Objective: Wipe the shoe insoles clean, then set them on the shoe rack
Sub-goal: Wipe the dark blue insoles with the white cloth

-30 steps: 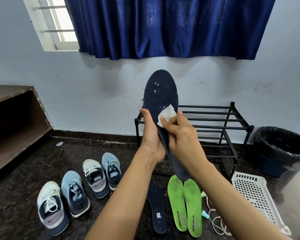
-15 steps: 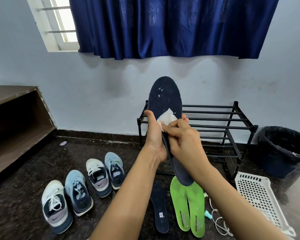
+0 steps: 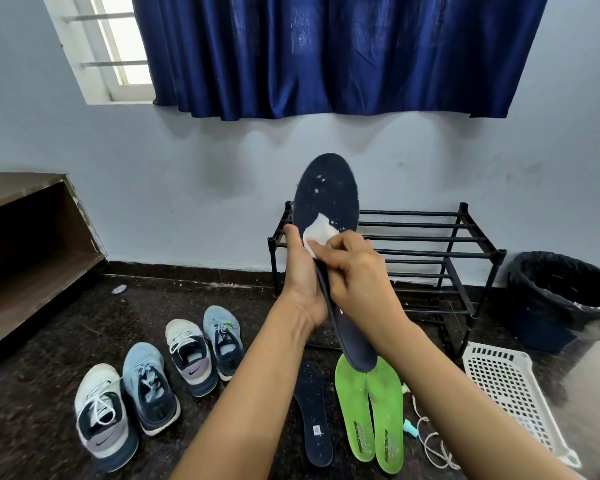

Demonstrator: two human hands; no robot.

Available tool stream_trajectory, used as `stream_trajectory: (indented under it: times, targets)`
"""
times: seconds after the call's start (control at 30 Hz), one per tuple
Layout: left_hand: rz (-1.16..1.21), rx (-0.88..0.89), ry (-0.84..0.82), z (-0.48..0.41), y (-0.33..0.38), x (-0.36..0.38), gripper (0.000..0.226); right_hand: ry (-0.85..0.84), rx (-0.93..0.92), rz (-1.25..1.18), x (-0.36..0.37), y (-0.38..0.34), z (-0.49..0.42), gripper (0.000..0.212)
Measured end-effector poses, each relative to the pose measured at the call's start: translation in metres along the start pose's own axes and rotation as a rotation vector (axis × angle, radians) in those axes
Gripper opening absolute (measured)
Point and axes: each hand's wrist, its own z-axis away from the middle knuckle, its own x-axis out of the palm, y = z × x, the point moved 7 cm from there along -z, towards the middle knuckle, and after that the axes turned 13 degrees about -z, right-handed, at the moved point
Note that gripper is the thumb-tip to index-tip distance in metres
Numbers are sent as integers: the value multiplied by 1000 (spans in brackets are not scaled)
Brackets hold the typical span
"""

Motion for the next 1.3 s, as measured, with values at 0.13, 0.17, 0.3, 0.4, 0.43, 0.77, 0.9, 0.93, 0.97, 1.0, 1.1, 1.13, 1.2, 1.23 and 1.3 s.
stream_trajectory:
  times: [0.13, 0.17, 0.3, 0.4, 0.43, 0.77, 0.9, 0.93, 0.97, 1.0, 1.1, 1.13, 1.2, 1.23, 1.3]
  targets:
    - [58, -7, 43, 0, -1, 0, 77, 20, 22, 0, 0, 6, -5, 37]
    - [59, -12, 30, -2, 0, -1, 81, 22, 18, -10, 1, 5, 0, 37]
    - [35, -39, 22, -2, 1, -8, 87, 0, 28, -47, 6, 0, 13, 33]
    - [69, -35, 17, -1, -3, -5, 84, -1, 17, -10, 5, 5, 4, 36]
    - [83, -29, 19, 0, -3, -3, 81, 12, 21, 0, 3, 7, 0, 38]
    - [77, -18, 31, 1, 2, -6, 84, 26, 51, 7, 5, 5, 3, 38]
    - [69, -24, 37, 2, 2, -4, 82, 53, 56, 57, 3, 9, 5, 38]
    - [81, -21, 35, 2, 3, -5, 83, 43, 61, 45, 5, 7, 11, 38]
    - [93, -8, 45, 2, 6, -7, 81, 26, 66, 34, 7, 5, 17, 38]
    - [100, 9, 55, 2, 8, -9, 79, 13, 65, 32, 8, 5, 20, 38]
    - [73, 37, 37, 4, 9, -6, 75, 32, 72, 67, 4, 11, 8, 38]
    - [59, 38, 31, 5, 8, -4, 75, 51, 81, 78, 1, 15, 3, 39]
    - [49, 28, 17, 7, 7, -1, 74, 69, 95, 77, -3, 16, 4, 40]
    - [60, 23, 18, 7, 7, -2, 75, 61, 95, 75, -2, 13, 9, 41]
    - [111, 20, 14, 8, 9, -3, 78, 18, 108, 63, 4, 8, 18, 41]
